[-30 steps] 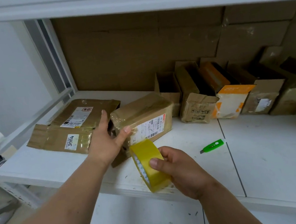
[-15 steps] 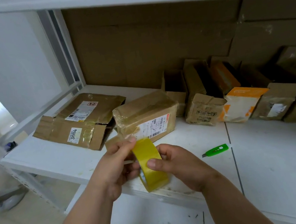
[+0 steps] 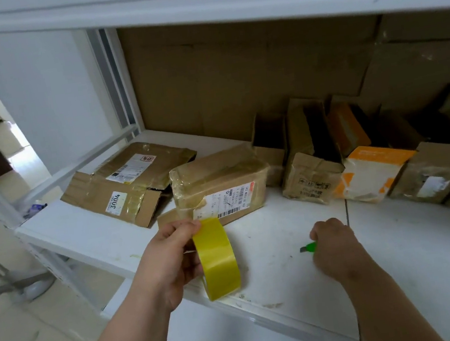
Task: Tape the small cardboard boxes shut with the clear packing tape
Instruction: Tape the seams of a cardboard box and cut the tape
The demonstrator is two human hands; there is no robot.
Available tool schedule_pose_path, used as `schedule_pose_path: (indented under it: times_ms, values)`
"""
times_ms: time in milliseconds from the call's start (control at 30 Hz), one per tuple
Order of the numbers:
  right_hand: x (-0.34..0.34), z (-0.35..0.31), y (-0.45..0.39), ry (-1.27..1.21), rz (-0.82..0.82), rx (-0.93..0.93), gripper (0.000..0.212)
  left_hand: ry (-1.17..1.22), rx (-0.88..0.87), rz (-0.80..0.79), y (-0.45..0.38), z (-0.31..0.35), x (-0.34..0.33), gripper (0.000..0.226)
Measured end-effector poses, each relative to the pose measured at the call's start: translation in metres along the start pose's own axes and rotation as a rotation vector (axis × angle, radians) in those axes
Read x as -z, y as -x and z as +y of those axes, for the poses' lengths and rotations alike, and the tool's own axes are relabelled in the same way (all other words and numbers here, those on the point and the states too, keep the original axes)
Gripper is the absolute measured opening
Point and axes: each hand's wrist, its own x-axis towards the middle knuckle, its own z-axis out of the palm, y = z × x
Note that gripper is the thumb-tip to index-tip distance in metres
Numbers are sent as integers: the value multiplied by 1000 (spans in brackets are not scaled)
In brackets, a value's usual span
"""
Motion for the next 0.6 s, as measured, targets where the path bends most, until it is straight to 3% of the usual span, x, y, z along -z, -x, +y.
schedule_pose_path:
  times_ms: [133, 267, 400, 500, 600]
  values:
    - [4, 0, -1, 92, 23, 47, 26, 9, -30, 36, 5, -2, -4, 17]
    - [1, -12, 2, 35, 73, 114, 26, 4, -44, 68, 9, -4, -7, 9]
    - [12, -33, 8, -339, 74, 193, 10, -8, -56, 78, 11, -4, -8, 10]
    - [27, -49, 14, -596, 106, 342, 15, -10, -64, 71, 12, -5, -7, 11]
    - [43, -65, 19, -692, 128, 457, 18, -20, -67, 55, 13, -4, -6, 8]
